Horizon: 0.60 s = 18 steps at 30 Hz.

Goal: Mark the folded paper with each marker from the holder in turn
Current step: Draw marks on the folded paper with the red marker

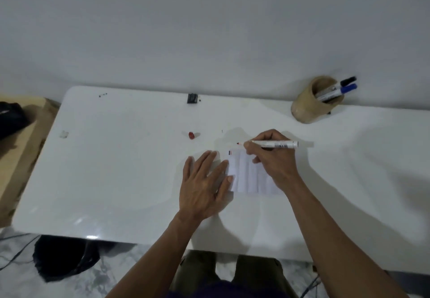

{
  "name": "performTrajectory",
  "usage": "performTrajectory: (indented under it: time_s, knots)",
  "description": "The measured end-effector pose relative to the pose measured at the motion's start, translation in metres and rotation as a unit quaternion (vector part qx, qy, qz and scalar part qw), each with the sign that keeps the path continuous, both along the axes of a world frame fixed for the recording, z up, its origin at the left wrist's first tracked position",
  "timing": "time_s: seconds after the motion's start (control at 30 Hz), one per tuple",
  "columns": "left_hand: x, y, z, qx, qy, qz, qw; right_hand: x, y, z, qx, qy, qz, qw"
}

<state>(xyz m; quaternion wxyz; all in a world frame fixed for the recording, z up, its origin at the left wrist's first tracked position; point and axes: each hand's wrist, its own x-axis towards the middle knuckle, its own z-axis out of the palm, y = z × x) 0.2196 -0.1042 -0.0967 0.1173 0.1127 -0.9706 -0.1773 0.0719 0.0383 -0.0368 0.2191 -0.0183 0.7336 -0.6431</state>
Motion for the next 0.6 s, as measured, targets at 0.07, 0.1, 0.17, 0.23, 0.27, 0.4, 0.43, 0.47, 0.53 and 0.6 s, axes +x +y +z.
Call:
performTrajectory:
  time_s: [0.07,0.1,0.17,0.23,0.27,0.4,0.43,0.47,0.53,0.6]
  knots:
    - [-0.002,-0.003,0.009,0.053,0.029,0.024,0.998,0.0,0.001,0.017,-0.031,-0.002,-0.029,0.999]
    - [-0.003,-0.007,0.015,0.07,0.046,0.044,0.995,0.0,0.002,0.025,-0.05,-0.006,-0.044,0.998]
    - [-0.008,-0.017,0.028,0.096,0.058,0.105,0.988,0.004,0.004,0.037,-0.08,-0.018,-0.062,0.995]
    - [-0.019,-0.035,0.042,0.132,0.028,0.164,0.977,0.011,0.003,0.042,-0.105,-0.042,-0.075,0.991]
    - [-0.027,-0.045,0.047,0.149,-0.002,0.176,0.973,0.015,0.002,0.043,-0.116,-0.055,-0.082,0.988]
    - [-0.057,-0.076,0.06,0.159,-0.152,0.136,0.966,0.03,-0.008,0.043,-0.134,-0.081,-0.115,0.981]
    - [-0.063,-0.079,0.061,0.147,-0.181,0.123,0.965,0.034,-0.01,0.043,-0.133,-0.082,-0.124,0.98]
    - [-0.067,-0.082,0.061,0.132,-0.198,0.114,0.964,0.036,-0.011,0.043,-0.132,-0.08,-0.132,0.979]
    - [-0.072,-0.085,0.06,0.109,-0.204,0.107,0.967,0.04,-0.011,0.044,-0.129,-0.073,-0.15,0.978]
    - [-0.075,-0.088,0.056,0.094,-0.206,0.105,0.968,0.043,-0.009,0.046,-0.128,-0.068,-0.163,0.976]
